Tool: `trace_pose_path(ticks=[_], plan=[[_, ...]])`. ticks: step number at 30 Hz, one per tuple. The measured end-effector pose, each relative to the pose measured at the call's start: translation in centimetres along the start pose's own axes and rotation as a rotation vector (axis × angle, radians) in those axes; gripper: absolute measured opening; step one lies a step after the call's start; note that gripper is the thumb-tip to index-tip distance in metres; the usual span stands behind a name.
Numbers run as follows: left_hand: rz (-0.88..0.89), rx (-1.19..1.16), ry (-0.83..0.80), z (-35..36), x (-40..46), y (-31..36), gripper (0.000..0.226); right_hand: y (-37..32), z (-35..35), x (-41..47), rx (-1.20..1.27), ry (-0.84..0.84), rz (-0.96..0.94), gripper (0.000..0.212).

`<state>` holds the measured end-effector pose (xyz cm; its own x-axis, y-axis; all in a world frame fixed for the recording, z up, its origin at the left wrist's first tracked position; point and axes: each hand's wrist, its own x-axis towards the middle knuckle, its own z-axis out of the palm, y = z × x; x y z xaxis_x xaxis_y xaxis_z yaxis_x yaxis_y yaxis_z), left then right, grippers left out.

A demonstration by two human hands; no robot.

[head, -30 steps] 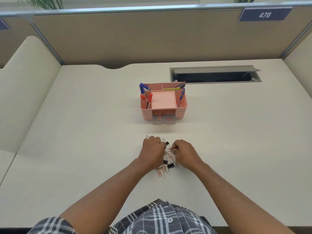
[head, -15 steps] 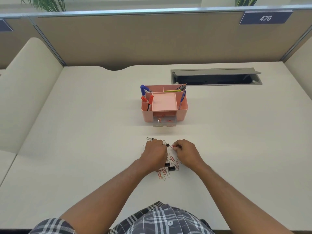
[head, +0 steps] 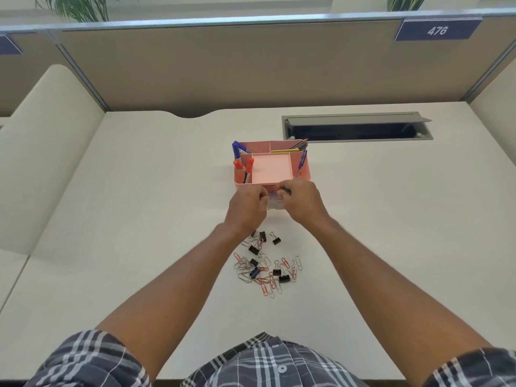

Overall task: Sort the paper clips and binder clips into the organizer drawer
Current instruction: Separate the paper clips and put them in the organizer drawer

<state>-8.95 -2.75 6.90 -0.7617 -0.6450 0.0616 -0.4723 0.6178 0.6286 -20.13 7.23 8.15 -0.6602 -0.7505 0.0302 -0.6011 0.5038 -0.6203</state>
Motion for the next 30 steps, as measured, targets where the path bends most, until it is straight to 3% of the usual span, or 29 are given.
trace_pose_path(ticks=[8, 11, 15, 20, 30], plan=[[-0.018, -0.123, 0.015, 0.2, -3.2, -1.9, 0.011, 0.8, -0.4, -3.4, 0.177, 0.074, -0.04, 0.015], [-0.073, -0.008, -0.036, 1.1, -5.7, -3.7, 0.008, 2.3, 0.9, -5.9, 0.145, -0.057, 0.08, 0.015], [-0.069, 0.18, -0.12, 2.5, -8.4, -5.0, 0.023, 3.0, 3.9, -8.6, 0.037, -0.289, 0.164, 0.021], [-0.035, 0.358, -0.183, 3.5, -9.7, -5.2, 0.021, 1.8, 7.0, -9.8, -0.035, -0.349, 0.12, 0.033], [-0.061, 0.351, -0.117, 3.0, -9.9, -6.4, 0.021, 2.8, 8.2, -10.3, -0.332, -0.313, -0.156, 0.041]])
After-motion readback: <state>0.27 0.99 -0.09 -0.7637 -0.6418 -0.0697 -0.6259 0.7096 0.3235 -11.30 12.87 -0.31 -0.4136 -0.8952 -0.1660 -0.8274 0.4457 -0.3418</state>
